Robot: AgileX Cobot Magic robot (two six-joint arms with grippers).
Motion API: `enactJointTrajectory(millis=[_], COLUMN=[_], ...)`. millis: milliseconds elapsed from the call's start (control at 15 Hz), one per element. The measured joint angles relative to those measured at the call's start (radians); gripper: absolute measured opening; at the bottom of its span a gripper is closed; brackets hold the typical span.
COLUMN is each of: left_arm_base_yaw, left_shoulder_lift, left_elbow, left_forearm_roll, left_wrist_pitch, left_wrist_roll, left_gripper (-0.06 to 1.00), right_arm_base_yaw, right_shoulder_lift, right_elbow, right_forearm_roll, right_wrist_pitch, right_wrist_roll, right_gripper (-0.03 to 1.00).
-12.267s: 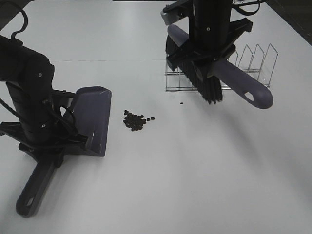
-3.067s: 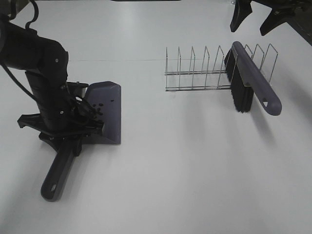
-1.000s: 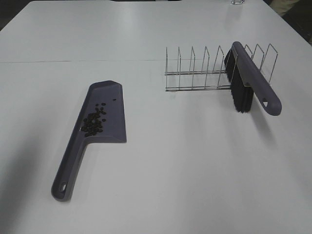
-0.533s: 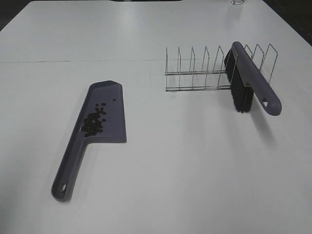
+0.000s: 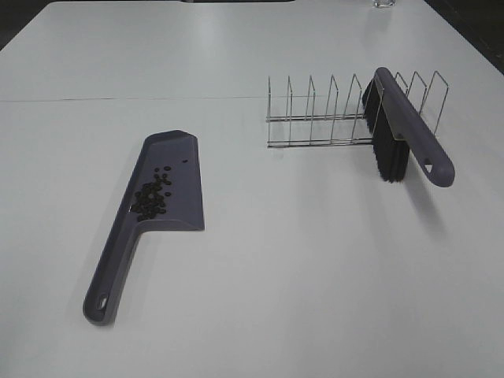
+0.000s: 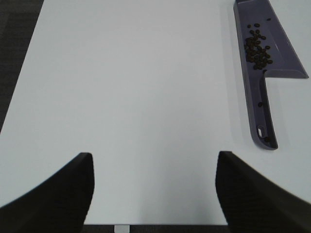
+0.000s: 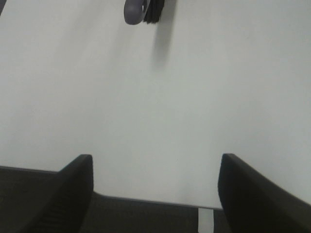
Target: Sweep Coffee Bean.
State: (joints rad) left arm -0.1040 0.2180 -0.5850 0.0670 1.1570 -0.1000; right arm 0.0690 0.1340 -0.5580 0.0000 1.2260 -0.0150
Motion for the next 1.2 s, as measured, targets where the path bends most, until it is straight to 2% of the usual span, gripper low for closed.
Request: enactJointTrajectory(millis=[133,400,467,600,1200], left_arm_base_yaw=[0.000,0.000,0.000,0.000,0.000], left_shoulder_lift=[-0.124,-0.219,-0.221,-0.224,-0.225], left_elbow=[0.008,0.016,0.026,0.050,0.065], left_forearm_roll=[0.005,-0.029,-0.038,-0.050,-0.075], left_wrist_pitch=[0.002,0.002,0.002,-0.043,-0.073], left_wrist_roll=[0.024,0.028,0.034,0.040,0.074], left_gripper=[0.65,0.65,0.65,0.65,0.65], right_arm_base_yaw=[0.000,0.000,0.000,0.000,0.000], right_shoulder_lift=[-0.131,-0.138,-0.138,-0.138,-0.138], right_elbow=[0.006,0.046,0.061,0.088,0.100], right_forearm_roll=[0.000,0.000,0.000,0.000,0.000], right_wrist_pitch=[-0.001,-0.002,-0.010,-0.095,-0.111], right_wrist_roll=[0.000,0.000,0.000,0.001,0.001], right_gripper=[0.63,0.63,0.63,0.63,0.63])
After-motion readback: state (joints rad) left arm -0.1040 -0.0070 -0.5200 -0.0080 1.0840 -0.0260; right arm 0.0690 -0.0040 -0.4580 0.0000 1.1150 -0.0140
